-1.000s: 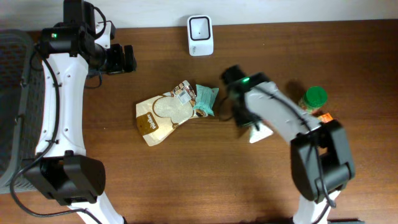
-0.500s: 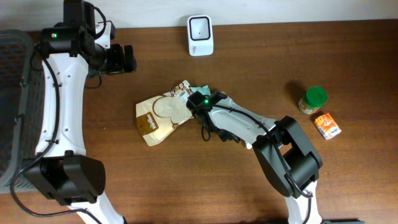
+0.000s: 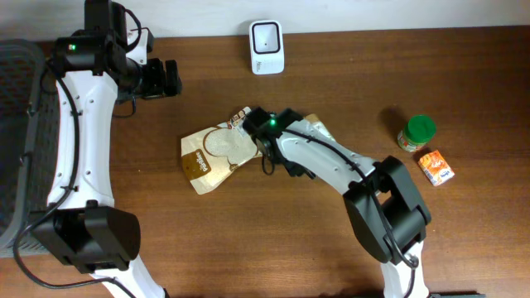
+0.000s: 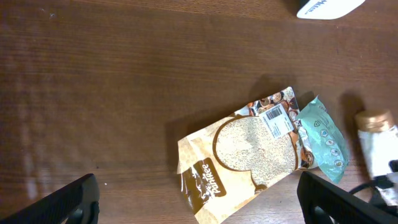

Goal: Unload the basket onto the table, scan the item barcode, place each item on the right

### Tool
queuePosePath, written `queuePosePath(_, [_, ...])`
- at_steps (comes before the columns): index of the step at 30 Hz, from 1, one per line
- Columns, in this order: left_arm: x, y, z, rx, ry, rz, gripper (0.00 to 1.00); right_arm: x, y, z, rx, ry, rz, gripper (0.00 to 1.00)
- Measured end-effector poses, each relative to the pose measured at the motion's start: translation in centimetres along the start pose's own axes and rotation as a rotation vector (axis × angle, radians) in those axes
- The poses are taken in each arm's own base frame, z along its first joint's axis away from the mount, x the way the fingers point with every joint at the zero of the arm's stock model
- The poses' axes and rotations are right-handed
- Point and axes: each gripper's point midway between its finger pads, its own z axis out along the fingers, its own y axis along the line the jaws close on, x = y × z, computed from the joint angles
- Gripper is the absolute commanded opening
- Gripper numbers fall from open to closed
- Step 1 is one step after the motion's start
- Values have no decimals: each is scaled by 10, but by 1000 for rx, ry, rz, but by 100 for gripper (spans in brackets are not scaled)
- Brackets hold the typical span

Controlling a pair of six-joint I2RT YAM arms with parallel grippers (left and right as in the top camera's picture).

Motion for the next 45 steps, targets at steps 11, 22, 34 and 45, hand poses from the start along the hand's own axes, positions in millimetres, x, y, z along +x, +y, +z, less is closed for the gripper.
queuePosePath(11, [0,0,0,0,0,0,99,-16,-4,2,-40,-49,77,87])
queuePosePath(22, [0,0,0,0,0,0,99,-9,-15,40,-20,31,109,87])
queuePosePath(34, [0,0,0,0,0,0,99,-10,-9,60,-17,59,94,82])
queuePosePath(45, [0,0,0,0,0,0,99,-9,-24,71,-19,77,134,33])
